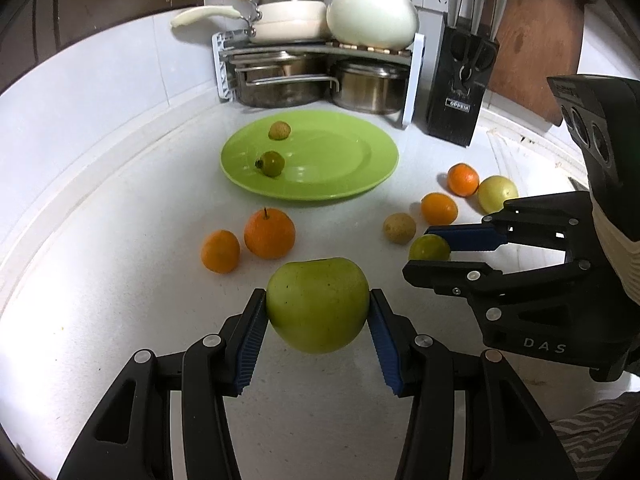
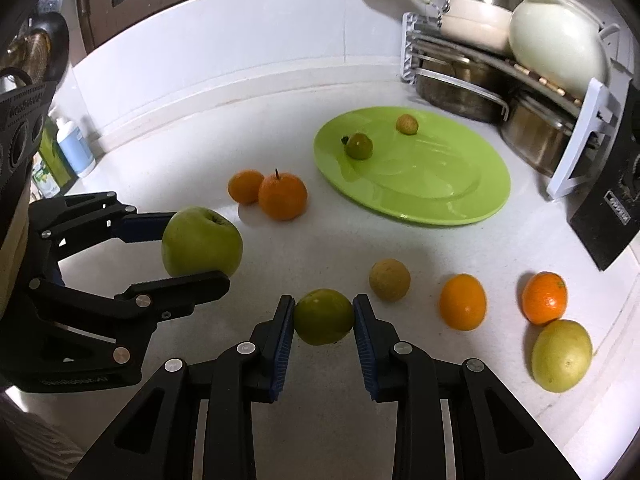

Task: Organize fruits
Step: 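Grasp the large green apple with the left tool while the right tool grasps a small green fruit, then carry the apple and green fruit onto the green plate and open both tools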

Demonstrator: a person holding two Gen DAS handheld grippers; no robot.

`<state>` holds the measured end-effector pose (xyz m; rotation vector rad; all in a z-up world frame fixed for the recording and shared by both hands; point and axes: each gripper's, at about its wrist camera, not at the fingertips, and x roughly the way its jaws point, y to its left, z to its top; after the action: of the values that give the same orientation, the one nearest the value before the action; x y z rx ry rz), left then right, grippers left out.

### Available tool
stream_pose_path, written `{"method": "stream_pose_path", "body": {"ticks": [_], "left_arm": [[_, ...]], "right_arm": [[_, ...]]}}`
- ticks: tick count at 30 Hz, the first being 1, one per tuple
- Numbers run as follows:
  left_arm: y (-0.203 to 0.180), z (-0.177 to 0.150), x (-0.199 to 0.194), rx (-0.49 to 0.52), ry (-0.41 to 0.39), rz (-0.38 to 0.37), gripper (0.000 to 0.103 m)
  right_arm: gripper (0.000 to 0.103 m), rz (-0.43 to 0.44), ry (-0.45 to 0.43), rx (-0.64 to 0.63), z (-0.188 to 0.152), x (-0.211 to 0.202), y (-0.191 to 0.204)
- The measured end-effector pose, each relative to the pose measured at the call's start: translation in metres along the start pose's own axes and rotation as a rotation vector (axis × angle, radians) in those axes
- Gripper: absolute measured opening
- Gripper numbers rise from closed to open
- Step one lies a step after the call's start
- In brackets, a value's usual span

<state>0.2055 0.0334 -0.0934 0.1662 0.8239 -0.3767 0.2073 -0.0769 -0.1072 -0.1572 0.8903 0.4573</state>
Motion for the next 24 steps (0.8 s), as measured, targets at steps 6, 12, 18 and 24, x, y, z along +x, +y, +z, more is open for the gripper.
{"method": "stream_pose_path", "body": {"ticks": [6,12,18,24], "left_arm": [[-0.003,0.01,-0.012,-0.035,-0.051,0.007,0.05],[-0.005,0.027,-0.016,-0.042,-0.091,0.029,0.05],[-0.003,0.048,-0.016,-0.053,-0.121,0.058,0.05],[0.003,0.074,-0.014,-0.068,-0.148,0.072,0.05]], "right_arm": [[0.031,-0.026,-0.055,0.032,0.005,-0.019,-0.004],[0.031,-0.065,-0.123,0.079,0.016,-0.034,-0.014],[0.031,-0.112,-0.179,0.103,0.036,-0.043,-0.03],[0.031,-0.129,-0.217,0.114,0.057,-0.047,-0.044]]}}
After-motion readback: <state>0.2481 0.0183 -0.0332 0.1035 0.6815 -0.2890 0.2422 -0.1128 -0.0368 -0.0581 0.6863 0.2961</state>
